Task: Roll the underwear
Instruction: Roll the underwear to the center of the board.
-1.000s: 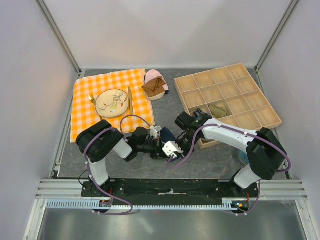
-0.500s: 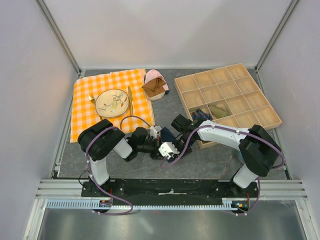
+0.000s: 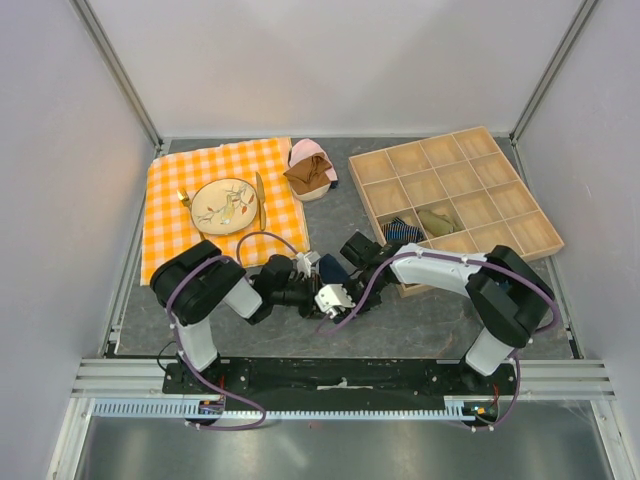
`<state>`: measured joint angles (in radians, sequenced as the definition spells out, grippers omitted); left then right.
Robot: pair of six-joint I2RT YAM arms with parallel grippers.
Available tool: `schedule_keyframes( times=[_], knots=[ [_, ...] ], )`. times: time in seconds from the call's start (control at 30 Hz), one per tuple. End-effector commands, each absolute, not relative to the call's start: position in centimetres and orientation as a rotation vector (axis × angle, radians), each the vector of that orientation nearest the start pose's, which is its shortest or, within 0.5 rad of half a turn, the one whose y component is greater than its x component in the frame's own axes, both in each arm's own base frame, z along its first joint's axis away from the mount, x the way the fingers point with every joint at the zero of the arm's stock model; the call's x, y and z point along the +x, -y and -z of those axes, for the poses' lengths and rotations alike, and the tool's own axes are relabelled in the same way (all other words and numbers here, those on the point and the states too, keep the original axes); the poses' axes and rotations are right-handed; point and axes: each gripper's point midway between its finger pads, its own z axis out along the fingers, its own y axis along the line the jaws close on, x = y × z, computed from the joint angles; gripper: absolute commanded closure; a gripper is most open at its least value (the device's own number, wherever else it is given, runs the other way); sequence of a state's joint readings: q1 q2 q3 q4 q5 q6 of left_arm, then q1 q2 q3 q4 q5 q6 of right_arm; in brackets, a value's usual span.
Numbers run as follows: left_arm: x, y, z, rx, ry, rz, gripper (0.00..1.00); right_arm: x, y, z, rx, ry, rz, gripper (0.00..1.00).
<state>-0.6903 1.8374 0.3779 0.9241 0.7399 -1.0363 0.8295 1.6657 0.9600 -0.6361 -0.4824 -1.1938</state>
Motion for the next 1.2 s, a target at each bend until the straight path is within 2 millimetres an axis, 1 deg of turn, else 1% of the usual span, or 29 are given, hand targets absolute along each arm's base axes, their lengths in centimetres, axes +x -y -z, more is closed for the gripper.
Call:
schedule_keyframes(
  times=[0.0, 0.1, 0.13, 0.2, 0.23, 0.3, 0.33, 0.37, 0.4, 0.43, 0.47, 0.5, 0.53, 0.57, 0.6, 0.63, 0.67, 0.7, 0.73, 0.77, 0.83, 0.87, 0.9, 0.93, 0.97, 1.0, 1.07, 1.13, 1.17],
  knots=[
    [15.5, 30.8, -3.1, 0.090, -2.480, 1.646, 0.67, 17.5, -24.3, 0.9, -2.450, -1.485, -0.548, 0.59],
    [15.2, 30.5, -3.9, 0.128, -2.444, 1.642, 0.56, 17.4, -23.8, 1.3, -2.467, -1.517, -0.534, 0.65],
    [15.2, 30.4, -4.7, 0.164, -2.406, 1.642, 0.55, 17.3, -23.7, 1.4, -2.477, -1.519, -0.538, 0.70],
    [15.1, 30.0, -4.8, 0.199, -2.387, 1.609, 0.54, 16.5, -23.2, 1.6, -2.510, -1.526, -0.569, 0.76],
    [14.9, 29.7, -5.2, 0.213, -2.380, 1.595, 0.54, 16.4, -23.1, 1.6, -2.517, -1.529, -0.583, 0.81],
    [14.6, 29.0, -5.0, 0.259, -2.360, 1.549, 0.53, 15.4, -22.7, 1.5, -2.545, -1.549, -0.639, 0.85],
    [14.4, 28.8, -5.1, 0.276, -2.349, 1.535, 0.53, 15.4, -22.9, 1.3, -2.547, -1.548, -0.658, 0.87],
    [14.4, 28.6, -6.1, 0.305, -2.292, 1.536, 0.53, 15.0, -22.8, 1.2, -2.559, -1.554, -0.686, 0.88],
    [14.0, 27.9, -5.6, 0.340, -2.272, 1.500, 0.54, 13.9, -22.3, 0.9, -2.576, -1.577, -0.754, 0.88],
    [13.6, 27.5, -7.2, 0.400, -2.163, 1.486, 0.54, 13.4, -22.4, 0.5, -2.592, -1.577, -0.828, 0.89],
    [13.2, 26.7, -6.5, 0.417, -2.145, 1.439, 0.54, 12.3, -22.0, 0.1, -2.605, -1.609, -0.906, 0.89],
    [12.5, 26.7, -6.9, 0.459, -2.103, 1.435, 0.54, 12.4, -22.2, -0.3, -2.600, -1.607, -0.937, 0.90],
    [12.3, 26.7, -8.5, 0.493, -2.011, 1.438, 0.54, 12.1, -22.1, -0.2, -2.607, -1.629, -0.982, 0.90],
    [12.0, 26.2, -8.3, 0.518, -1.974, 1.397, 0.54, 11.2, -21.7, -0.7, -2.608, -1.671, -1.064, 0.90],
    [11.0, 26.6, -8.7, 0.577, -1.927, 1.402, 0.54, 11.5, -22.0, -0.7, -2.609, -1.679, -1.107, 0.90],
    [11.0, 26.4, -8.7, 0.582, -1.905, 1.366, 0.54, 11.3, -21.9, -0.9, -2.611, -1.701, -1.152, 0.90],
    [10.8, 26.4, -10.4, 0.618, -1.798, 1.361, 0.54, 10.6, -21.4, -1.4, -2.617, -1.752, -1.223, 0.90],
    [9.8, 26.3, -10.1, 0.664, -1.772, 1.366, 0.54, 10.9, -21.9, -1.3, -2.598, -1.772, -1.281, 0.90],
    [9.5, 26.1, -10.2, 0.676, -1.737, 1.353, 0.53, 10.8, -22.0, -1.3, -2.590, -1.802, -1.308, 0.90],
    [9.3, 26.1, -11.2, 0.697, -1.666, 1.350, 0.53, 10.8, -22.0, -1.4, -2.582, -1.839, -1.330, 0.90],
    [8.1, 26.2, -11.7, 0.747, -1.597, 1.355, 0.53, 11.2, -22.7, -1.2, -2.551, -1.911, -1.336, 0.89],
    [7.1, 26.4, -12.3, 0.801, -1.537, 1.357, 0.53, 11.9, -23.4, -1.3, -2.534, -1.926, -1.324, 0.89],
    [7.2, 26.4, -12.4, 0.800, -1.519, 1.333, 0.52, 11.9, -23.5, -0.9, -2.525, -1.971, -1.336, 0.89],
    [6.9, 26.5, -12.2, 0.840, -1.502, 1.304, 0.51, 12.0, -23.5, -0.9, -2.518, -2.011, -1.347, 0.88],
    [6.0, 26.7, -12.1, 0.879, -1.488, 1.312, 0.51, 12.5, -24.0, -0.7, -2.507, -2.029, -1.348, 0.89],
    [6.0, 26.9, -12.3, 0.888, -1.480, 1.297, 0.50, 12.6, -24.2, -0.6, -2.502, -2.045, -1.351, 0.89],
    [5.2, 27.3, -11.6, 0.957, -1.487, 1.275, 0.50, 12.9, -24.6, -0.1, -2.485, -2.096, -1.348, 0.88],
    [5.4, 27.8, -11.4, 0.987, -1.490, 1.227, 0.49, 13.0, -24.6, 0.3, -2.482, -2.125, -1.342, 0.88],
    [5.0, 28.0, -11.2, 1.015, -1.492, 1.218, 0.48, 13.1, -24.6, 0.6, -2.479, -2.140, -1.347, 0.89]
  ],
)
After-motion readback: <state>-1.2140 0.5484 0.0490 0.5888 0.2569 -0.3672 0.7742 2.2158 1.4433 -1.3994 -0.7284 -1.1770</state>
